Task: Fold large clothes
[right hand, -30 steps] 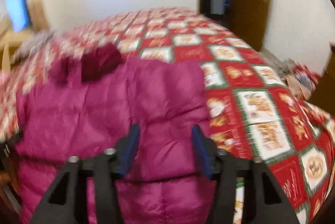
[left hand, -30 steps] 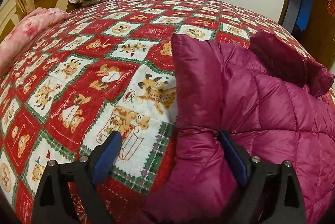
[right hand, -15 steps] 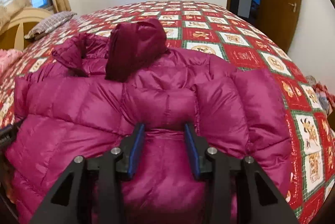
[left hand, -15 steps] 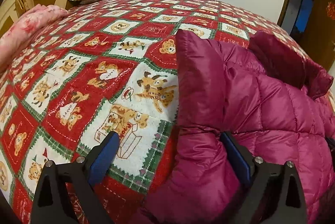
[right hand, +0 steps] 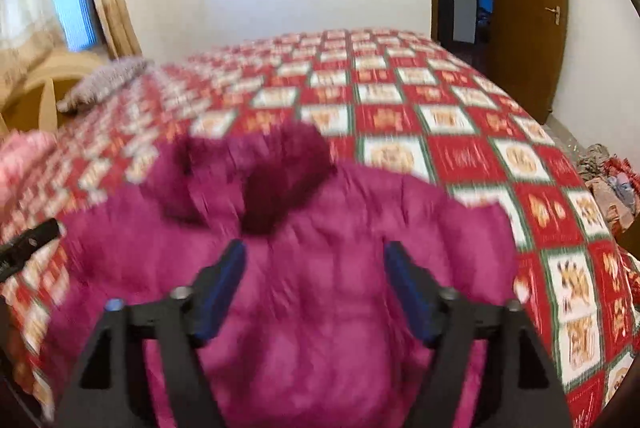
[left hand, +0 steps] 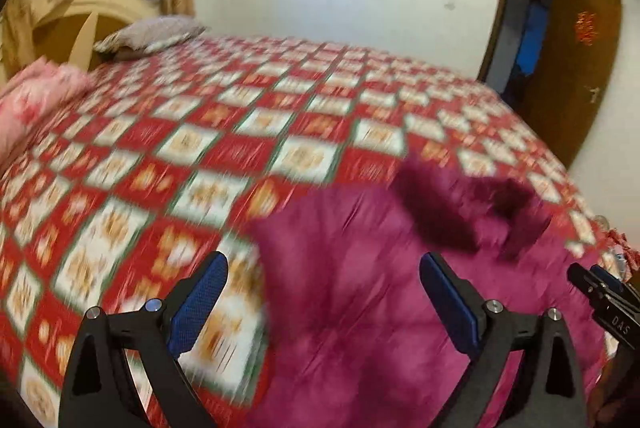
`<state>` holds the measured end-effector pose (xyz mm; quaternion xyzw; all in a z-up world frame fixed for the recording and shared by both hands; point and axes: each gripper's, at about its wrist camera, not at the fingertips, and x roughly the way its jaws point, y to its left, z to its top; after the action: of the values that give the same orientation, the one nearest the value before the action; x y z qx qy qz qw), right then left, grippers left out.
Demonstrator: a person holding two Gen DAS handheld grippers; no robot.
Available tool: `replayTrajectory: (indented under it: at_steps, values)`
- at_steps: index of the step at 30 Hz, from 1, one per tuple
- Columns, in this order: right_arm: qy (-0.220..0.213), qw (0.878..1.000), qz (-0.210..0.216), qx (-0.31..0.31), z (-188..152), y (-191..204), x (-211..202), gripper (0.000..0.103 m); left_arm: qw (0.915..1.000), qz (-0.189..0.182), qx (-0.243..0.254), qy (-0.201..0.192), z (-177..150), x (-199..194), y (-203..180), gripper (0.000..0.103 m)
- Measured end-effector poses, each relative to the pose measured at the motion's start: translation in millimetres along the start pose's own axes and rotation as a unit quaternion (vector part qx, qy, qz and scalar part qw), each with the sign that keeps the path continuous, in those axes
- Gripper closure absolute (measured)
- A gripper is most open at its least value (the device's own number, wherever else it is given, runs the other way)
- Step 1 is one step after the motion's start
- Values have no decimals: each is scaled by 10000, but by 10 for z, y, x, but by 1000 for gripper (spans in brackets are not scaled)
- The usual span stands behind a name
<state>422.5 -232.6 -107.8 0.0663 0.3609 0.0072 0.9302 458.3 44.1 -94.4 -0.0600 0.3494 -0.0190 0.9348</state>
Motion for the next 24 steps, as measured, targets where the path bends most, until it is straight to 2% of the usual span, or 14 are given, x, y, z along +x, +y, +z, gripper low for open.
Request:
replayTrajectory:
  at_steps: [2,7,10,12,13,14,15,16,17,18,19,20,22,24]
  values:
    - [18,10000,83,3,184,58,65,23,9998,-85,77,152,224,185,-142,6]
    - [258,9993,-152,-210,554,224,428,23,9965,-368,73,752,611,754,-459,6]
    - [603,9957,-517,-483,595,278,695,23,9922,-408,119,1168,657,1054,-633,6]
    - [771,9943,-527,-517,562,223,772,24,9897,-338,237,1373,625,1197,-731,6]
    - [835,9938,-517,-527,546,183,792,32,9879,-291,287,1495,592,1272,-758,6]
    - [905,9929,-523,-567,508,136,813,52,9865,-285,310,1581,553,1323,-760,6]
    - [955,9920,-553,-606,486,106,827,64,9859,-282,314,1619,517,1354,-750,6]
    - [1021,9910,-601,-619,466,75,843,82,9855,-245,315,1650,470,1376,-725,6]
    - [1103,9903,-628,-570,435,9,866,83,9860,-283,308,1613,431,1368,-693,9]
    - [1160,9906,-579,-435,400,-73,883,83,9869,-360,304,1541,400,1347,-669,33]
    - [1193,9909,-546,-290,358,-155,886,83,9869,-487,318,1504,367,1320,-645,71]
    - [1214,9910,-548,-157,318,-224,888,83,9849,-645,309,1579,340,1311,-623,85]
    - [1251,9908,-522,35,237,-313,891,83,9851,-810,212,1503,310,1250,-566,89]
    - [1291,9903,-448,259,139,-397,908,83,9891,-710,303,1258,253,1134,-524,89]
